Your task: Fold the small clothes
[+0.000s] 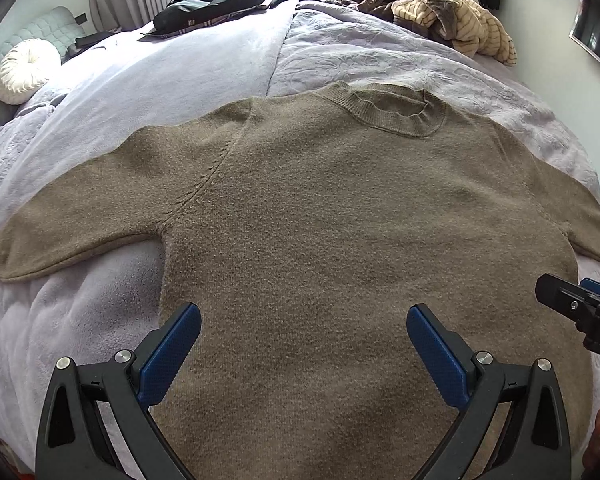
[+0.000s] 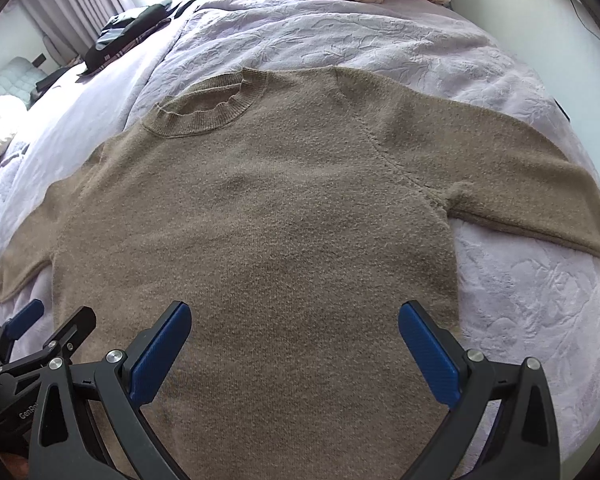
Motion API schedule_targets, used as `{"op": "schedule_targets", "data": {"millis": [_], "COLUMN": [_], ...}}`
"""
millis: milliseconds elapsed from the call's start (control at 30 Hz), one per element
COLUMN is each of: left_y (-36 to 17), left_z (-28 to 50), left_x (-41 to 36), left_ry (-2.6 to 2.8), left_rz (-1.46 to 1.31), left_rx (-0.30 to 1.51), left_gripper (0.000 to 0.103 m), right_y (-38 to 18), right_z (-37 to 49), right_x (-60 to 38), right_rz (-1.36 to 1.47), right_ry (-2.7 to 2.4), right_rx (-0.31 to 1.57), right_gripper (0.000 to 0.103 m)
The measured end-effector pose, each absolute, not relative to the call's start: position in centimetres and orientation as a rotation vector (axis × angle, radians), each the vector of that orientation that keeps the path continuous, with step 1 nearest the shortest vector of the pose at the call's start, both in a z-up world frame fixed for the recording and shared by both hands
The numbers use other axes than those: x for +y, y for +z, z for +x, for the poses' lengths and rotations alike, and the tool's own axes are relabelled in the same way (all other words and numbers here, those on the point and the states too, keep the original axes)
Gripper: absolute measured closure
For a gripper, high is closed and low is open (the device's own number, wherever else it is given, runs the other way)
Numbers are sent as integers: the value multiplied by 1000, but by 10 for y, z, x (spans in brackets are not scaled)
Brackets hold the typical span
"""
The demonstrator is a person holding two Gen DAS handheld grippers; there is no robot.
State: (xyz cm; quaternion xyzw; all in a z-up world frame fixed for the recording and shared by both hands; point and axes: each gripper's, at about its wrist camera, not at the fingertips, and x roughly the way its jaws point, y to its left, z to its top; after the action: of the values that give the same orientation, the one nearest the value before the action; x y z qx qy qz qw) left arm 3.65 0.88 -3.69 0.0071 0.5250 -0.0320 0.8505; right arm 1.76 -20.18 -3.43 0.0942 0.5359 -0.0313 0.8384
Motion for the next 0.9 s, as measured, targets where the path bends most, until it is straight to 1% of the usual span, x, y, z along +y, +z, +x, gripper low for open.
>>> {"op": "schedule_targets", "data": {"millis": [233, 433, 633, 733, 900], "left_y": [-44, -46, -45, -42, -43], "left_z": [44, 46, 46, 45, 43], "left_x": [22, 30, 44, 73, 162], "left_ry": [-61, -73, -100, -104, -6], "left_rz": [-10, -34, -65, -138, -312], "left_rx": [1116, 1118, 1103, 1070, 1007], "left_gripper": [0, 0, 0, 0, 0], "right_y": [-35, -30, -27, -28, -31], "right_z": [21, 23, 22, 19, 14], "right_x": [-199, -185, -166, -149, -115], "right_rz": [231, 179, 156, 139, 107], "right_ry": [-74, -81, -44, -14, 49], "right_rx": [1099, 1072, 1097, 1107, 1118], "right_gripper": [0, 0, 0, 0, 0]}}
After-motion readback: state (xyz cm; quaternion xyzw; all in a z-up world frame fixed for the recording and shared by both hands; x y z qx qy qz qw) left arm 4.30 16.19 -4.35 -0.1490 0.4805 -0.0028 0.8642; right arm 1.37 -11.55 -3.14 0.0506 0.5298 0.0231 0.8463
